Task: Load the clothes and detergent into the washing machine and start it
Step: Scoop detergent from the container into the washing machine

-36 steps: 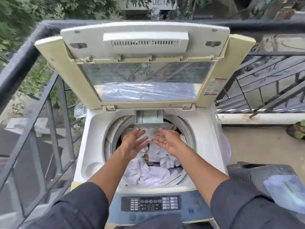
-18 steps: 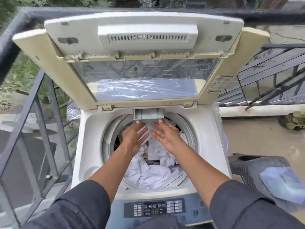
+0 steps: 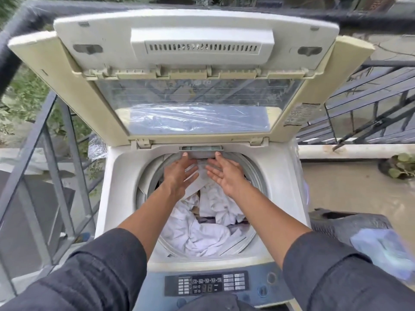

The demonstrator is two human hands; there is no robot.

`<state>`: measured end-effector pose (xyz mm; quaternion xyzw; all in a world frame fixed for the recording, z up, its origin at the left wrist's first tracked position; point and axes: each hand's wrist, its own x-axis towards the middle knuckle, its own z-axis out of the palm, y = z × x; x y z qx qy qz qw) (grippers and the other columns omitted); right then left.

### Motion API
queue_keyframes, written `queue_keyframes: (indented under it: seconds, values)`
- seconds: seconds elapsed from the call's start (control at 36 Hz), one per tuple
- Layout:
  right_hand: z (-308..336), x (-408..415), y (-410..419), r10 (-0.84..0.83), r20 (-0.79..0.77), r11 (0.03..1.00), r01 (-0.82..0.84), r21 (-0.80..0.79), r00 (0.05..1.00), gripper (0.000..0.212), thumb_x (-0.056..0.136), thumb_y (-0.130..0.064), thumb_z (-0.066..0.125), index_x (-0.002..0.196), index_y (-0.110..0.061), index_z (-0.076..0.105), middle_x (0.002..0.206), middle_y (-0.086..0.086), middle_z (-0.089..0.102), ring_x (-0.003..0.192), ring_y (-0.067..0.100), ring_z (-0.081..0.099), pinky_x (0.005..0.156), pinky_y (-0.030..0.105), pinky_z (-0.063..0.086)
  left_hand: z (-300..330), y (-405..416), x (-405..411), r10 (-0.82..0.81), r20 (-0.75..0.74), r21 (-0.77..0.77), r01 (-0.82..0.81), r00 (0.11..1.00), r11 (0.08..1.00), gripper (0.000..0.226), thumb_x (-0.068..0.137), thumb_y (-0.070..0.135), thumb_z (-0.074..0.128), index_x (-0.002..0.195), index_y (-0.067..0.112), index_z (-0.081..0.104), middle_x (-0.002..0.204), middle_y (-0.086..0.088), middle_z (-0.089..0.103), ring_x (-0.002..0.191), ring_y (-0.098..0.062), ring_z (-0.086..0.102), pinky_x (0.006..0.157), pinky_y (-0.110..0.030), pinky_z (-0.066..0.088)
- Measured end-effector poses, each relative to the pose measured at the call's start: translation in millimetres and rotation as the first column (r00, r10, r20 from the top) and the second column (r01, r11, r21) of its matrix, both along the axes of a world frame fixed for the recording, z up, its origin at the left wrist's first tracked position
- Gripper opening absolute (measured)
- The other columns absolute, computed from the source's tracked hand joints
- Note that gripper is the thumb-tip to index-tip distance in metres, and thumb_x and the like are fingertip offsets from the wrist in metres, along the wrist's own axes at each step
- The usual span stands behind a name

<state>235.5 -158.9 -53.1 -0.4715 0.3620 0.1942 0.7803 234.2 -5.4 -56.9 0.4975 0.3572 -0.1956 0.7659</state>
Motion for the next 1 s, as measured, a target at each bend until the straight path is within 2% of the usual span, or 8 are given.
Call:
queue_keyframes:
  seconds: [0.17, 0.33, 0.53, 0.61, 0.69, 0.78, 0.86, 1.0]
  values:
    - [-2, 7, 1, -0.034, -0.009, 0.999, 0.035, 0.009, 0.999, 0.042, 0.098, -0.028, 0.072, 0.129, -0.002, 0.060, 0.108, 0.010, 0.076, 0.094, 0.025, 0.076, 0.077, 0.033, 0.062, 0, 0, 8, -0.020, -0.004, 0.023, 0.020, 1.000, 1.000, 0.026, 0.104, 0.038, 0.064, 0.109, 0.013, 0.070, 0.112, -0.005, 0.076, 0.108, -0.024, 0.072, 0.097, -0.041, 0.061]
    - [0, 16, 1, -0.022, -0.015, 1.000, 0.022, 0.004, 1.000, 0.017, 0.101, -0.026, 0.068, 0.102, -0.011, 0.061, 0.119, 0.015, 0.071, 0.093, 0.025, 0.072, 0.080, 0.033, 0.060, -1, 1, 14, -0.031, 0.001, 0.017, 0.031, 1.000, 0.999, 0.040, 0.104, 0.039, 0.063, 0.132, 0.010, 0.064, 0.124, -0.006, 0.075, 0.112, -0.025, 0.071, 0.097, -0.041, 0.060]
    - [5, 14, -1, 0.010, -0.033, 0.999, -0.011, -0.040, 0.999, 0.021, 0.098, -0.030, 0.072, 0.104, -0.012, 0.061, 0.114, 0.015, 0.073, 0.093, 0.026, 0.073, 0.071, 0.031, 0.060, 4, 0, 9, -0.058, -0.020, 0.032, 0.058, 0.998, 0.998, 0.037, 0.103, 0.045, 0.063, 0.123, 0.013, 0.066, 0.122, -0.004, 0.074, 0.112, -0.023, 0.071, 0.101, -0.042, 0.059]
    - [8, 10, -1, 0.138, -0.027, 0.968, -0.141, -0.209, 0.990, 0.029, 0.098, -0.034, 0.071, 0.114, -0.011, 0.062, 0.107, 0.014, 0.075, 0.085, 0.021, 0.073, 0.065, 0.029, 0.059, 7, 1, 2, -0.094, -0.044, 0.033, 0.095, 0.995, 0.995, 0.025, 0.104, 0.039, 0.063, 0.118, 0.019, 0.068, 0.125, -0.004, 0.073, 0.114, -0.024, 0.069, 0.098, -0.041, 0.060]
    - [7, 3, 0, 0.318, -0.003, 0.804, -0.272, -0.528, 0.948, 0.035, 0.095, -0.042, 0.073, 0.118, -0.017, 0.064, 0.092, 0.004, 0.079, 0.068, 0.013, 0.073, 0.063, 0.030, 0.062, 10, -1, -7, -0.113, -0.054, 0.100, 0.118, 0.992, 0.988, 0.027, 0.106, 0.033, 0.061, 0.125, 0.015, 0.067, 0.121, -0.006, 0.075, 0.110, -0.027, 0.070, 0.090, -0.039, 0.060]
    - [15, -6, -2, 0.514, 0.009, 0.566, -0.331, -0.755, 0.858, 0.042, 0.081, -0.067, 0.063, 0.107, -0.033, 0.063, 0.090, -0.004, 0.077, 0.081, 0.019, 0.076, 0.081, 0.047, 0.064, 18, -6, -17, -0.136, -0.006, 0.212, 0.135, 0.991, 0.968, 0.027, 0.105, 0.031, 0.061, 0.124, 0.013, 0.068, 0.113, -0.007, 0.078, 0.110, -0.029, 0.072, 0.095, -0.042, 0.058]
    - [40, -13, -2, 0.623, 0.052, 0.399, -0.259, -0.880, 0.780, 0.039, 0.091, -0.059, 0.057, 0.114, -0.029, 0.064, 0.097, -0.005, 0.075, 0.085, 0.020, 0.073, 0.077, 0.047, 0.063, 38, -8, -25, -0.189, 0.135, 0.358, 0.130, 0.973, 0.925, 0.021, 0.104, 0.032, 0.062, 0.116, 0.017, 0.071, 0.101, 0.000, 0.080, 0.109, -0.027, 0.074, 0.095, -0.044, 0.058]
    - [96, -19, -1, 0.712, 0.179, 0.222, 0.024, -0.975, 0.679, 0.023, 0.102, -0.045, 0.056, 0.113, -0.027, 0.065, 0.104, -0.007, 0.076, 0.089, 0.015, 0.071, 0.076, 0.035, 0.059, 95, 0, -35, -0.498, 0.334, 0.823, 0.010, 0.800, 0.569, 0.023, 0.100, 0.042, 0.063, 0.115, 0.028, 0.074, 0.108, 0.010, 0.078, 0.105, -0.012, 0.073, 0.093, -0.037, 0.059]
